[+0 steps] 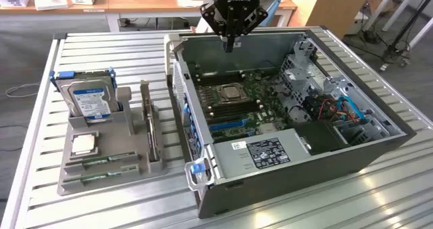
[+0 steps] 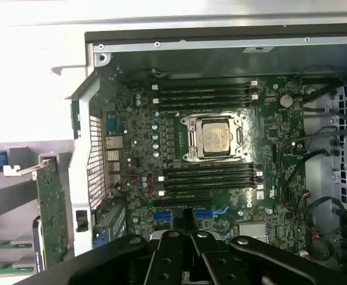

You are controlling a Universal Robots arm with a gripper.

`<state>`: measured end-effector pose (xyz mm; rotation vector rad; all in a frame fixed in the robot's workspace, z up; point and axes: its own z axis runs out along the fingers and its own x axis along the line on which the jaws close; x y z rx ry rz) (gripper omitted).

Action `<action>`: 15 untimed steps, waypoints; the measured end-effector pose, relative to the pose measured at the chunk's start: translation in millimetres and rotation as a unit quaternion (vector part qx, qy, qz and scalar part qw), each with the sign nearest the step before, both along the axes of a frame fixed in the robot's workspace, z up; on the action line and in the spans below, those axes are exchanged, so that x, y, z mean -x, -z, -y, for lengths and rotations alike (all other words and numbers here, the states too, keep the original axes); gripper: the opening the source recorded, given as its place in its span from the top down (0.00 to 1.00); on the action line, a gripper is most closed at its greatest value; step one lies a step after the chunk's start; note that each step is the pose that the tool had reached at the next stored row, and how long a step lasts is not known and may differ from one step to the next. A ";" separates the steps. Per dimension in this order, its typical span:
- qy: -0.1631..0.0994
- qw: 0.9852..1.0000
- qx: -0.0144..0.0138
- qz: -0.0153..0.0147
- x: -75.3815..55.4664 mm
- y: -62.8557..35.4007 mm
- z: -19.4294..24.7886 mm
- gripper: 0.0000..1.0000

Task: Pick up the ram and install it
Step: 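Reach for the ram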

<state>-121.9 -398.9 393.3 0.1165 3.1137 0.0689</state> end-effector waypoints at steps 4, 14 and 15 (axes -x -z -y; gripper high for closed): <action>0.000 1.000 0.000 0.000 0.0 0.0 0.0 0.89; 0.000 1.000 0.000 0.000 0.6 0.0 0.0 0.89; 0.000 1.000 0.000 0.000 1.8 -0.1 0.0 0.89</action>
